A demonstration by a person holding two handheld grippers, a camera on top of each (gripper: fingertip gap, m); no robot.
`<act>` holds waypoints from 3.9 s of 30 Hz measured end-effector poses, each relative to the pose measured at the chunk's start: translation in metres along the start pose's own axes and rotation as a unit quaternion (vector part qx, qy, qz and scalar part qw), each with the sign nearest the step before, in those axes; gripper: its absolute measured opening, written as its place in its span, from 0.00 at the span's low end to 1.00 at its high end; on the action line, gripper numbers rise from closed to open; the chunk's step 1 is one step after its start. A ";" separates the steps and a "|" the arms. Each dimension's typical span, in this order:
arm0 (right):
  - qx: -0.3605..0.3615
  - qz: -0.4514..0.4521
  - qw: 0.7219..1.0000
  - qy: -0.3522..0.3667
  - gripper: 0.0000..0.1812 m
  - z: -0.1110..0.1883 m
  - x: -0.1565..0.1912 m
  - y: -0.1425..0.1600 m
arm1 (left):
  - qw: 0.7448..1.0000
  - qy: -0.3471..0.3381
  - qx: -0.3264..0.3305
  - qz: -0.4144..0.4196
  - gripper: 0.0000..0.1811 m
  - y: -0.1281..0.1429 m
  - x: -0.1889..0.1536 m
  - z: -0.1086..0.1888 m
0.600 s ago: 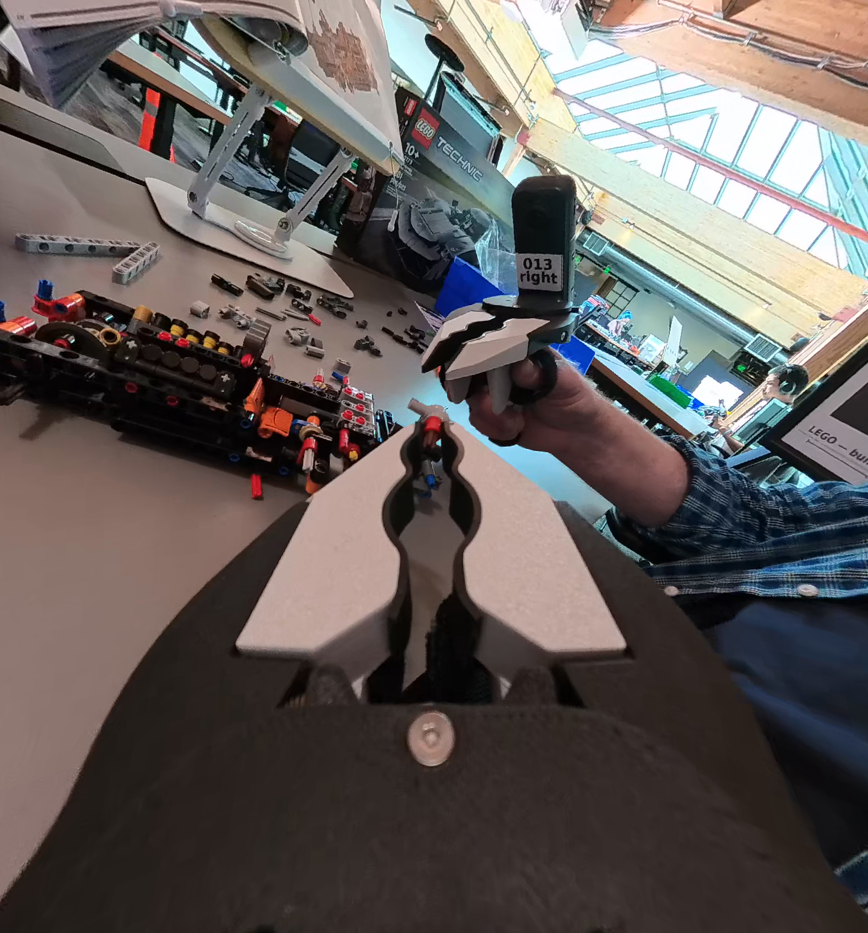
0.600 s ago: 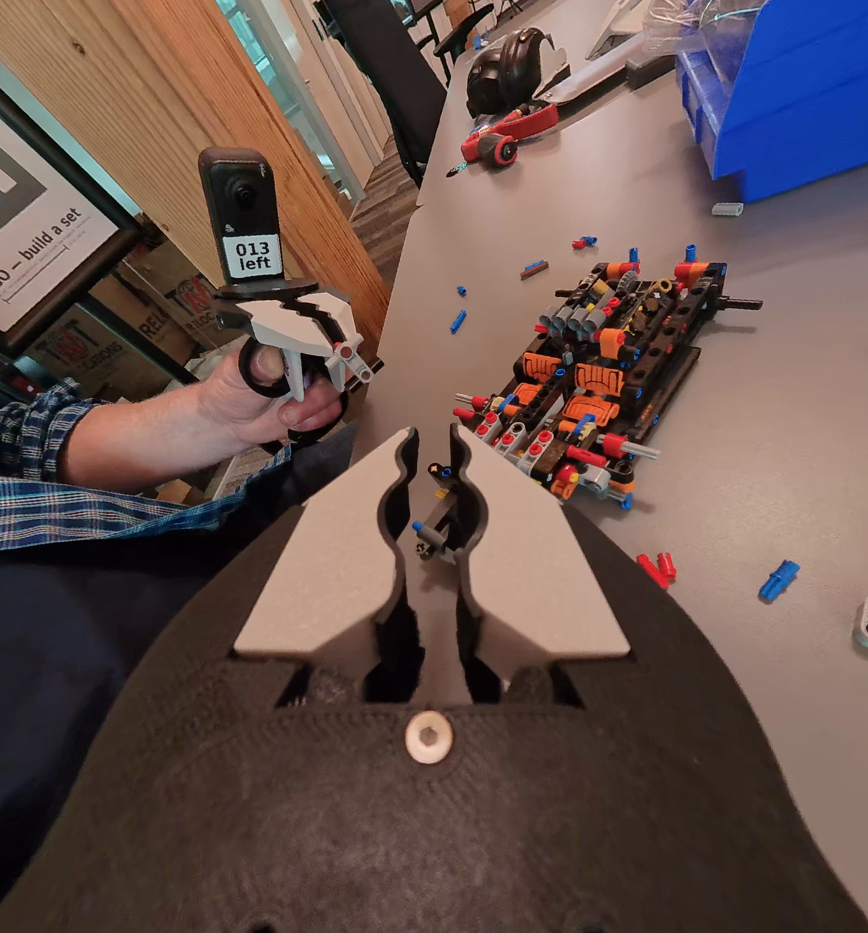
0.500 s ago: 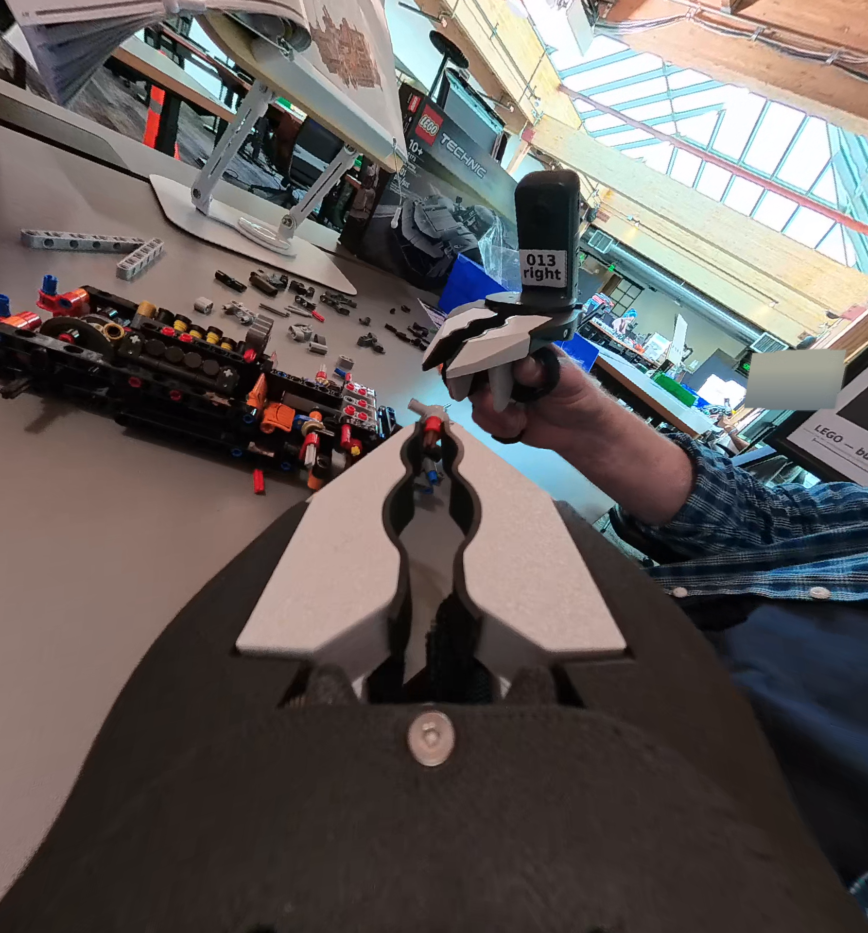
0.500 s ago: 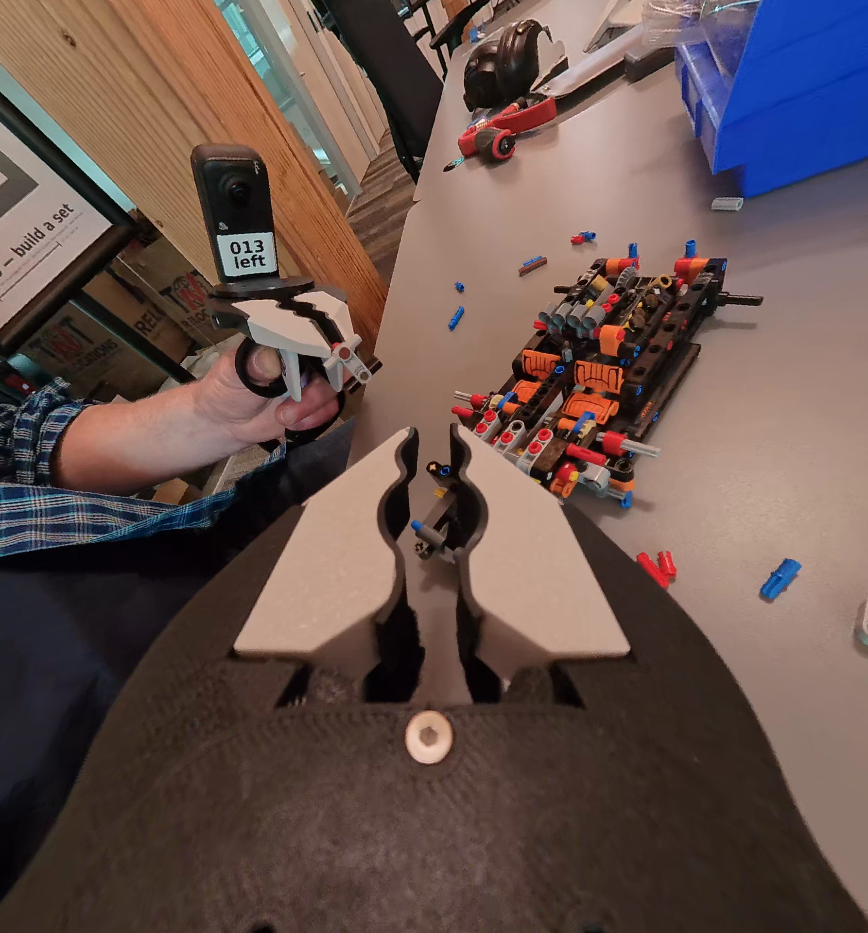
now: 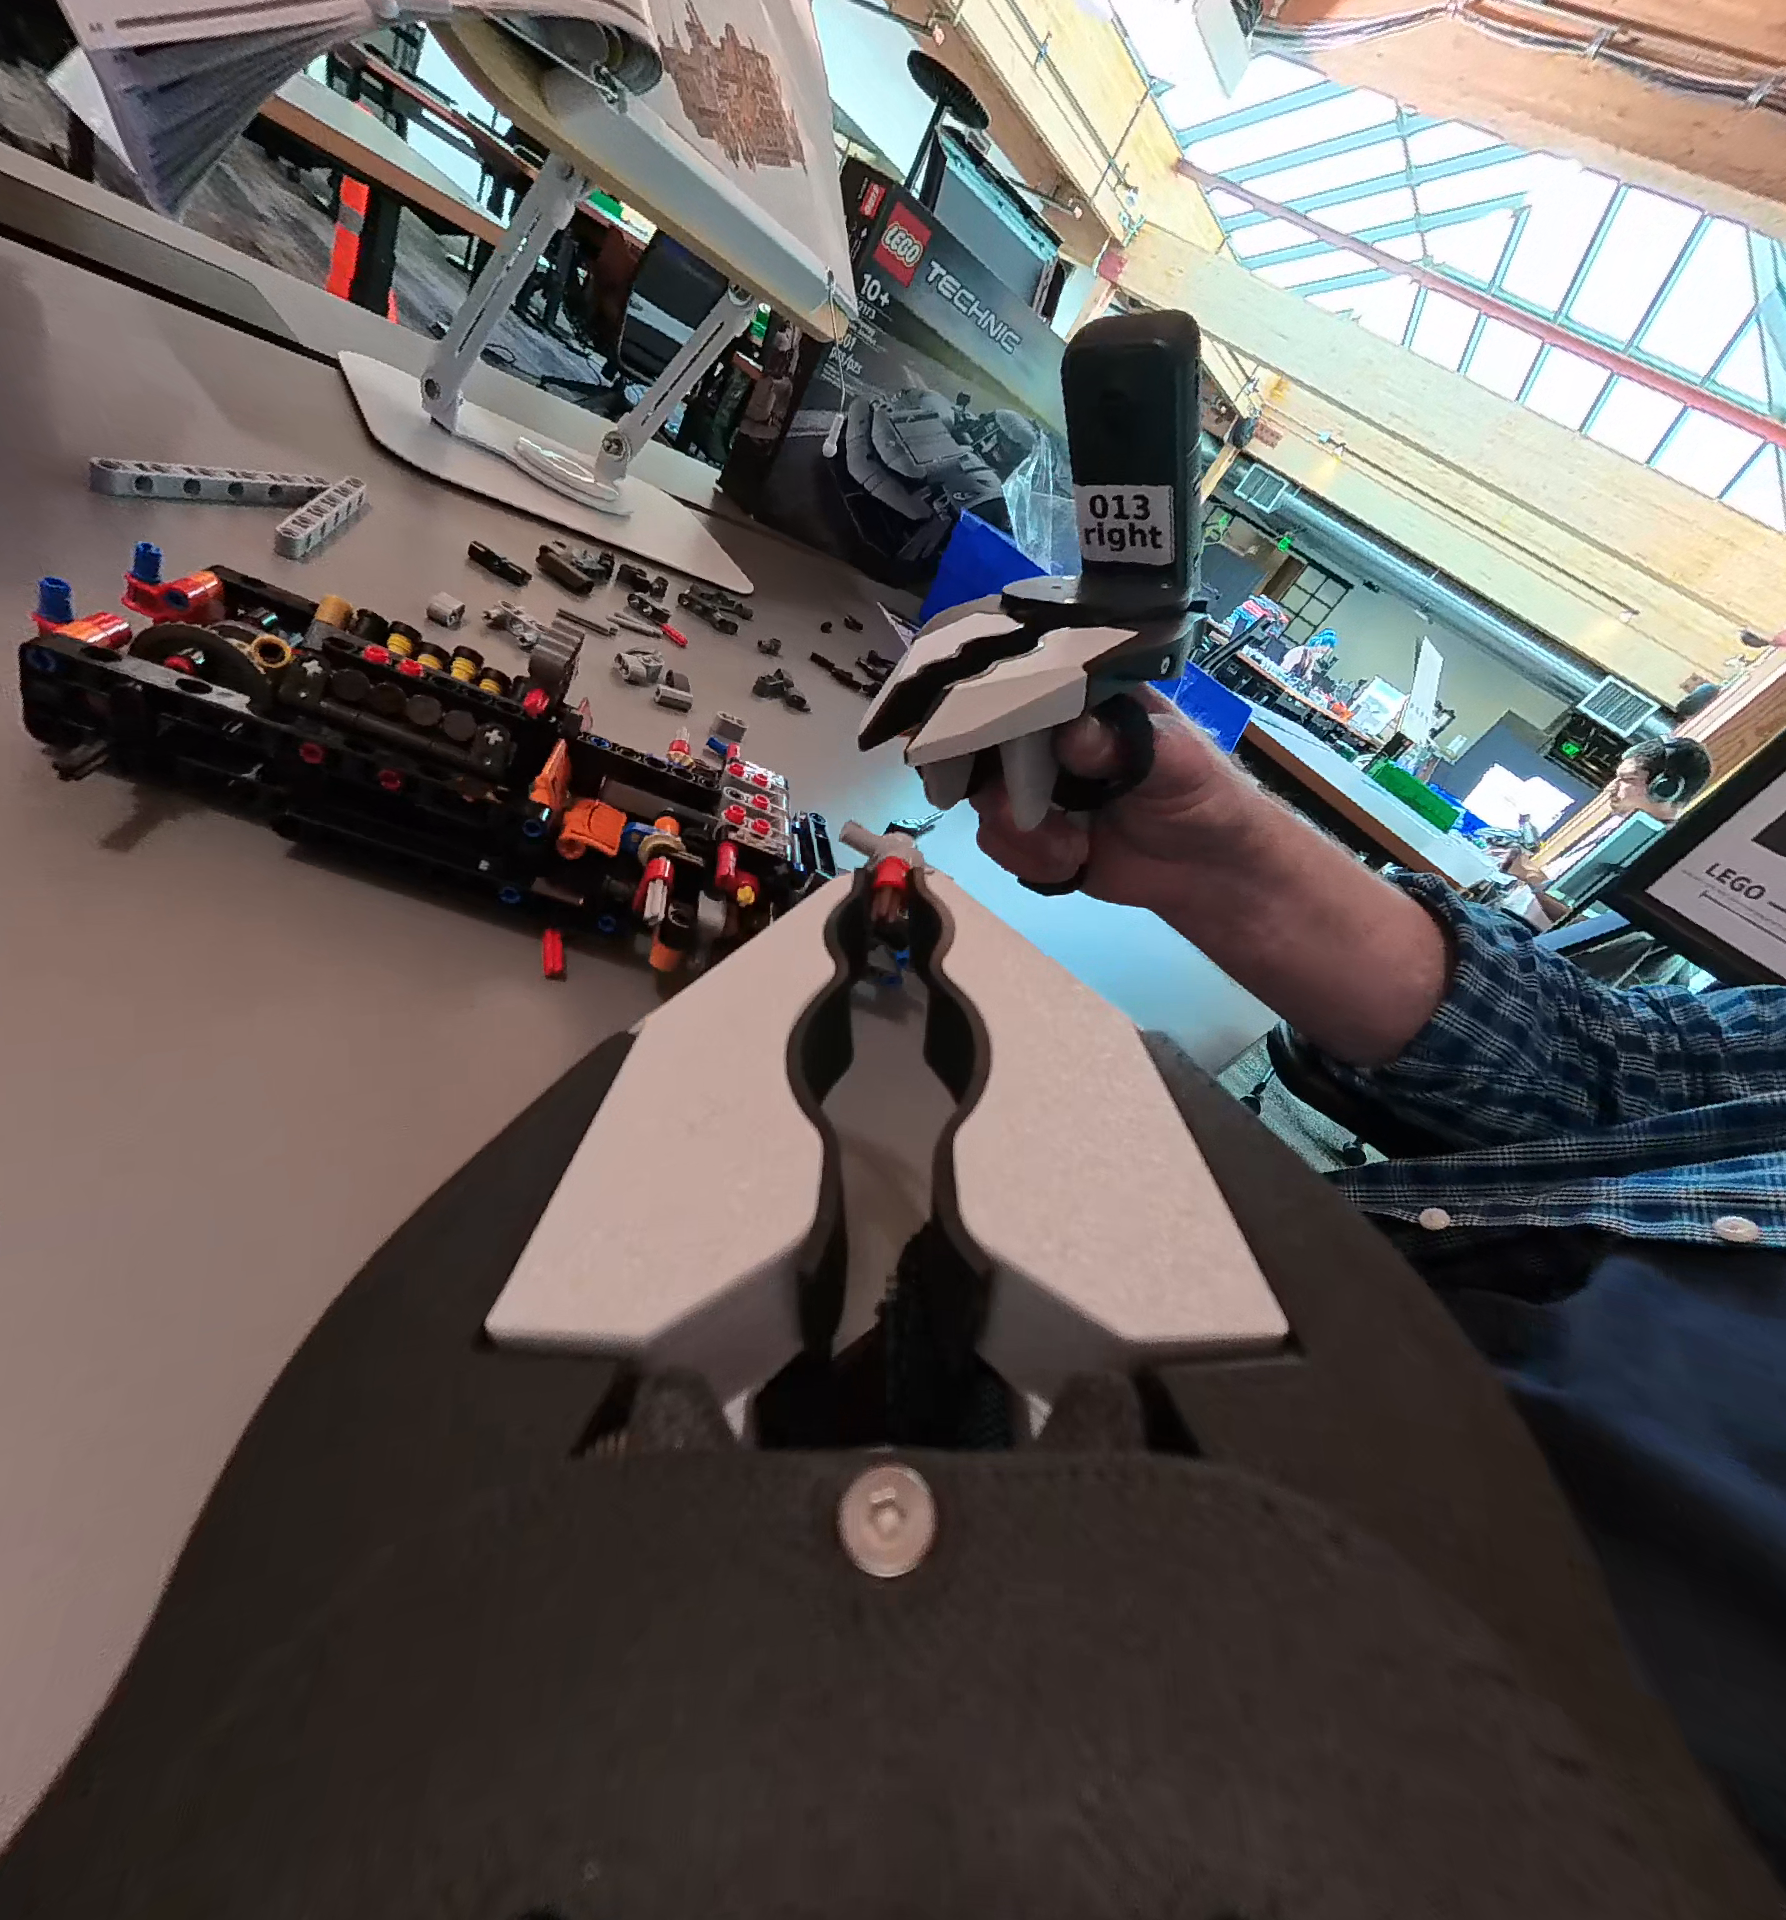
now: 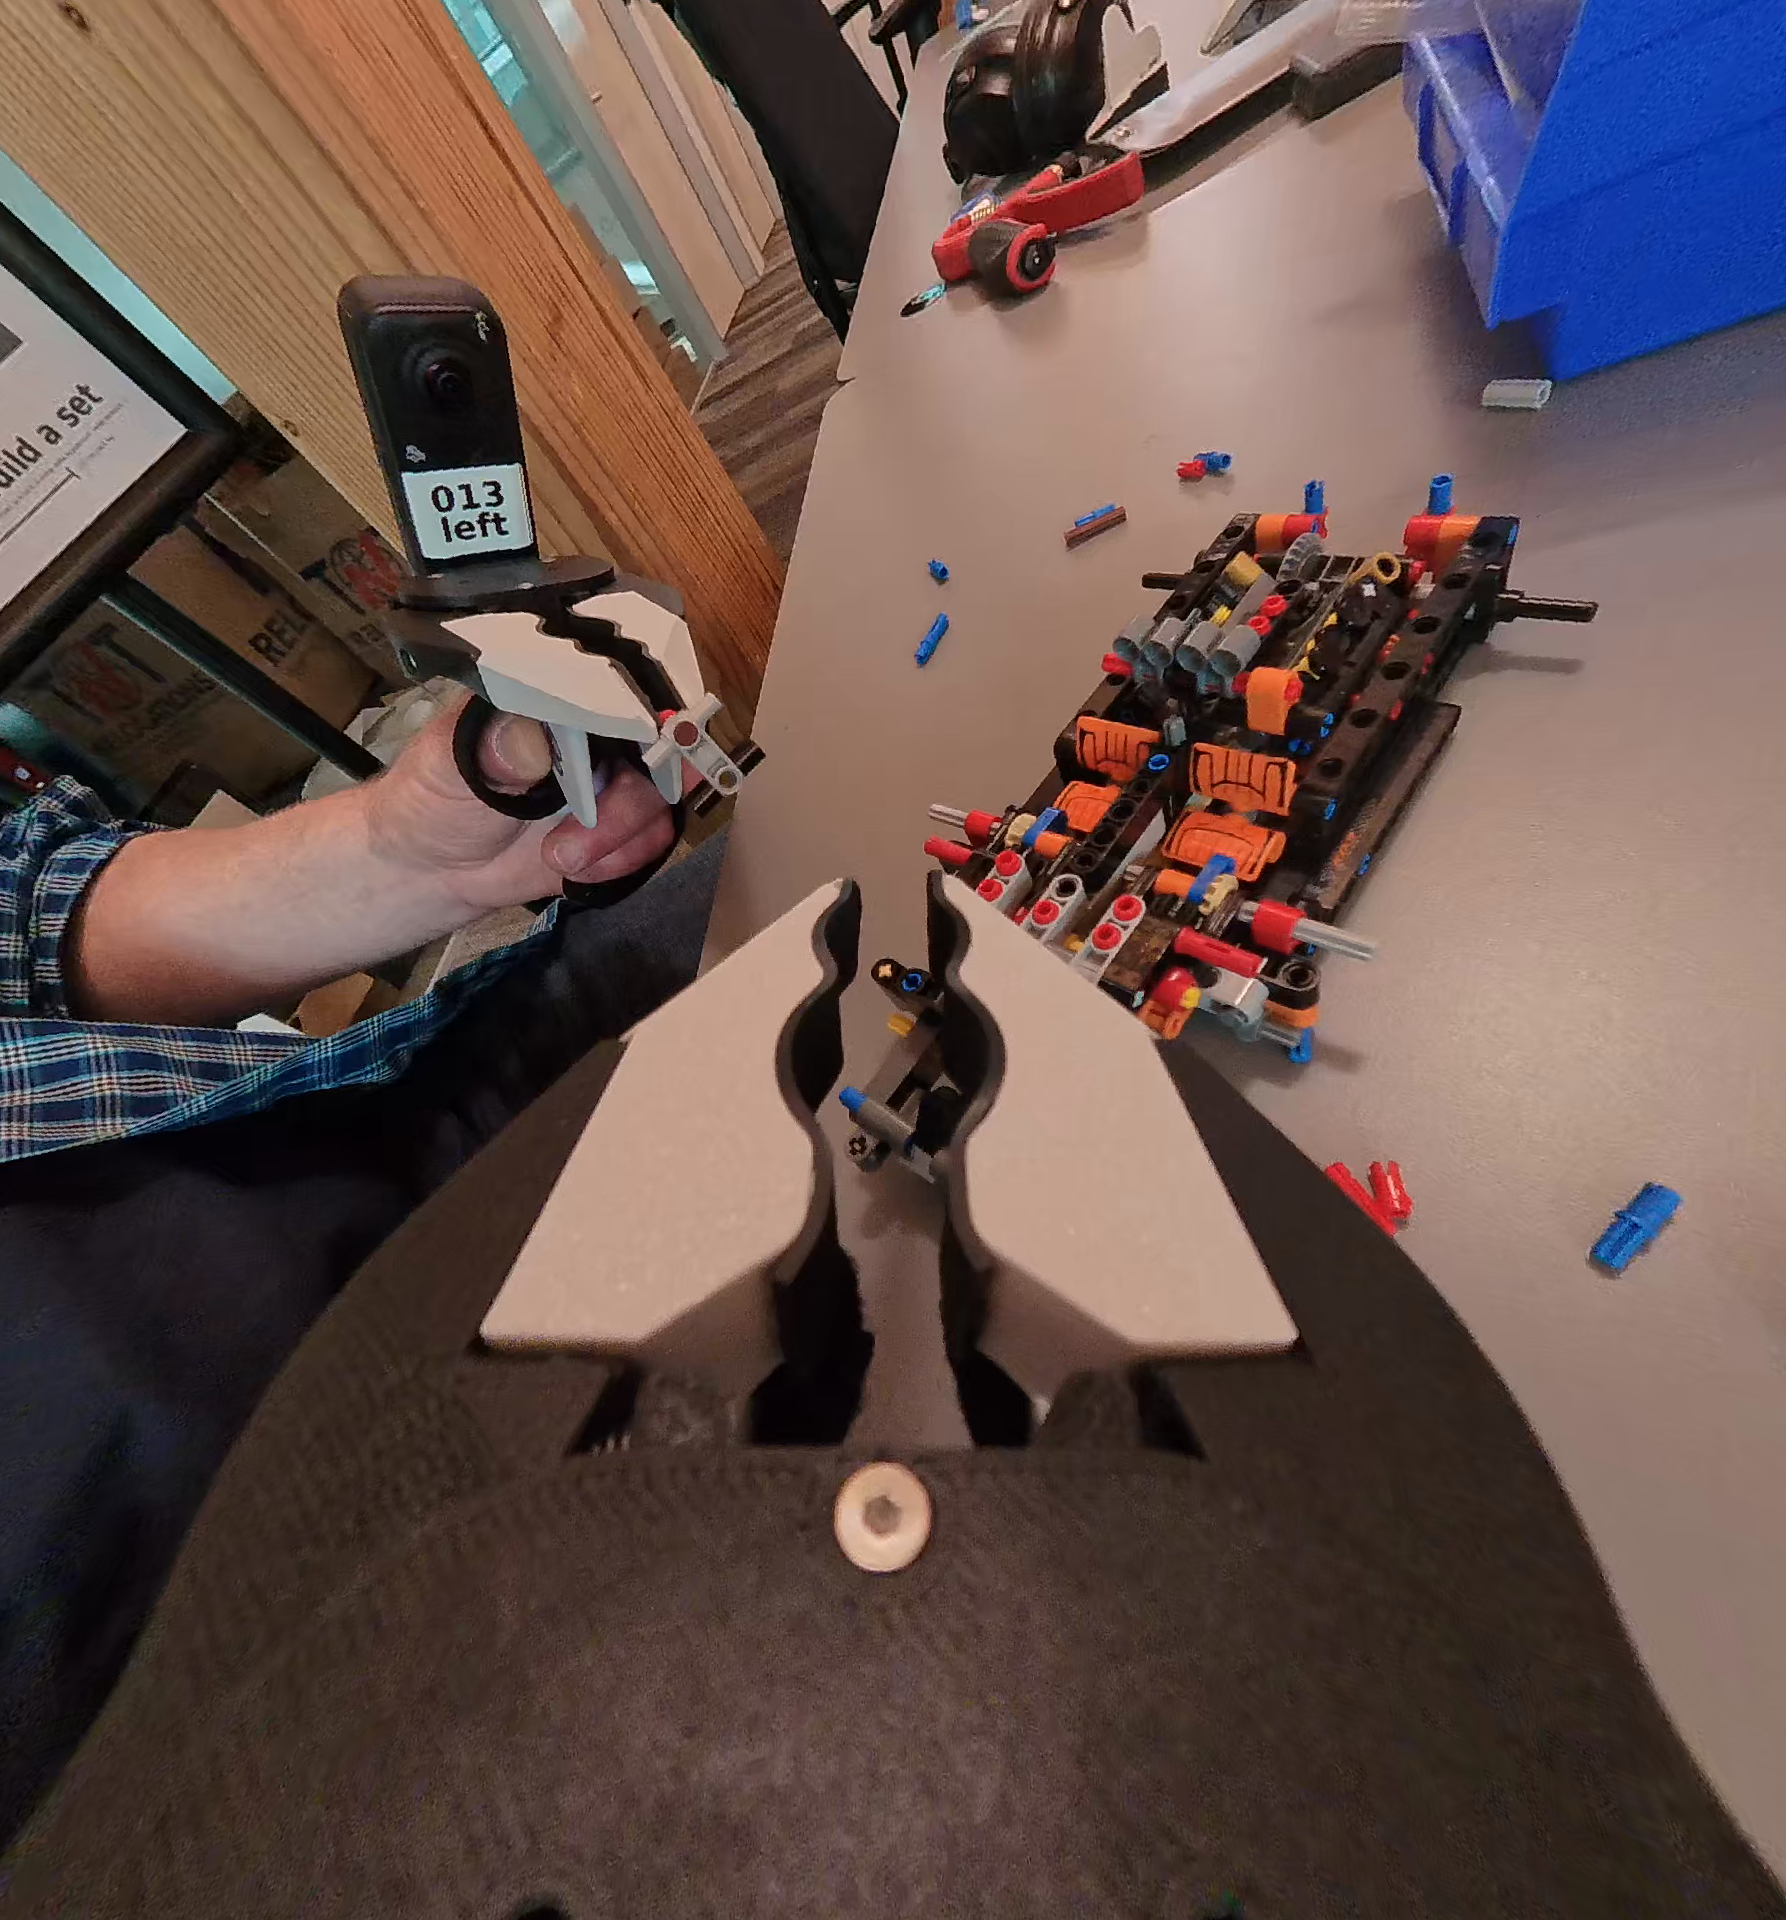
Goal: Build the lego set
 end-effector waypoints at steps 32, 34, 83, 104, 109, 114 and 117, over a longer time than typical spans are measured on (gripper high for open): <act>0.079 0.102 0.991 -0.021 0.05 -0.029 0.043 0.002 | 1.000 0.006 0.016 0.004 0.03 0.008 -0.002 -0.010; 0.048 0.073 0.996 -0.014 0.03 -0.018 0.032 -0.002 | 1.000 -0.001 0.021 -0.001 0.03 0.009 -0.001 -0.010; -0.025 -0.029 0.999 0.022 0.16 0.022 -0.029 0.019 | 0.997 -0.050 0.042 -0.038 0.03 -0.001 0.019 -0.022; -0.037 -0.070 0.997 0.001 0.19 0.027 -0.036 0.020 | 0.999 -0.039 0.031 0.000 0.03 0.001 0.029 -0.021; -0.038 -0.073 0.997 -0.002 0.20 0.027 -0.036 0.020 | 0.999 -0.038 0.029 0.003 0.03 0.001 0.030 -0.020; -0.035 -0.072 0.997 0.000 0.20 0.027 -0.035 0.021 | 0.999 -0.035 0.020 0.013 0.03 -0.001 0.030 -0.018; -0.024 -0.065 0.998 0.011 0.21 0.026 -0.033 0.023 | 0.999 -0.046 0.016 0.024 0.03 -0.005 0.032 -0.012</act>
Point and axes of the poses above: each gripper's, where its closed fingertips meet, z back along the fingers, y out of its underside, x = y × z across the jaws, the point moved 7 cm from there along z, back along the fingers, and after that the axes turned 6 degrees about x, right-handed, at the moved point
